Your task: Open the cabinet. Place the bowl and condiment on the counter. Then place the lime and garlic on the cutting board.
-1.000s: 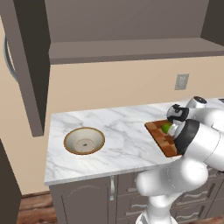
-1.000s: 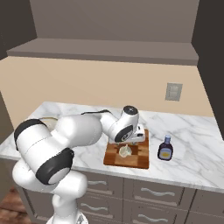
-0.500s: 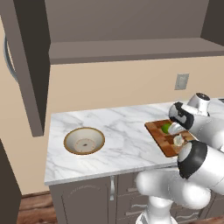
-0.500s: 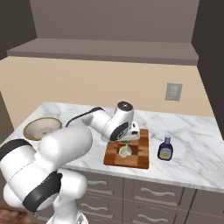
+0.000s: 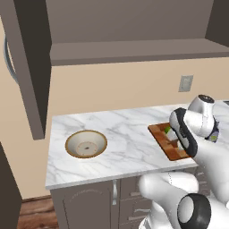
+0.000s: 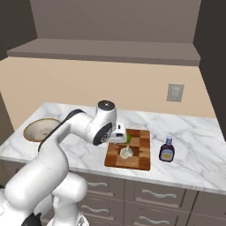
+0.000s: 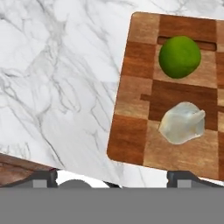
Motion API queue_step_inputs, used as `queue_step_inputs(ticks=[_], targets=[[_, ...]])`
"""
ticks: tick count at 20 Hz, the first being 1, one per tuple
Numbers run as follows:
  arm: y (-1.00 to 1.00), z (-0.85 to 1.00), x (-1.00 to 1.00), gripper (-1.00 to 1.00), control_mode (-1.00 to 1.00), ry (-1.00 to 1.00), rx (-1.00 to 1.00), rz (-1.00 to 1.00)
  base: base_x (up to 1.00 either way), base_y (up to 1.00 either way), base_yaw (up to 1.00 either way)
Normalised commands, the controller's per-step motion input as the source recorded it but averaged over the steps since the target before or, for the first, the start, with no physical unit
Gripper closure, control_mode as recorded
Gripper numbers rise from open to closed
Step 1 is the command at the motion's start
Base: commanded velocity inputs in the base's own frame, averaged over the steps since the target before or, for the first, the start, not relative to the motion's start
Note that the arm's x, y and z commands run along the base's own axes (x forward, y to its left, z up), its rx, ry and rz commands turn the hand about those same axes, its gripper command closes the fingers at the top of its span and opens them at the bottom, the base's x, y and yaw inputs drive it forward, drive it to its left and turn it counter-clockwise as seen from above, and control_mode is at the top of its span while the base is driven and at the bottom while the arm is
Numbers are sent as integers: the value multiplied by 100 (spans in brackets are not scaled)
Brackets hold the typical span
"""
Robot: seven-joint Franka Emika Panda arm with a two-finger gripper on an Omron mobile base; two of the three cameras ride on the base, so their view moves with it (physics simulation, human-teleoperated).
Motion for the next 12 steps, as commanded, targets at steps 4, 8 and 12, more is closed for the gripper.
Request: queue_step_inputs(ticks=[4,8,12], targets=[[53,56,-14,-100,-100,-6,0,-23,0,0,0],[53,41,-31,-100,-100,-12,0,-24,0,0,0],[45,34,-79,-100,-100,-7,1,-18,0,0,0]])
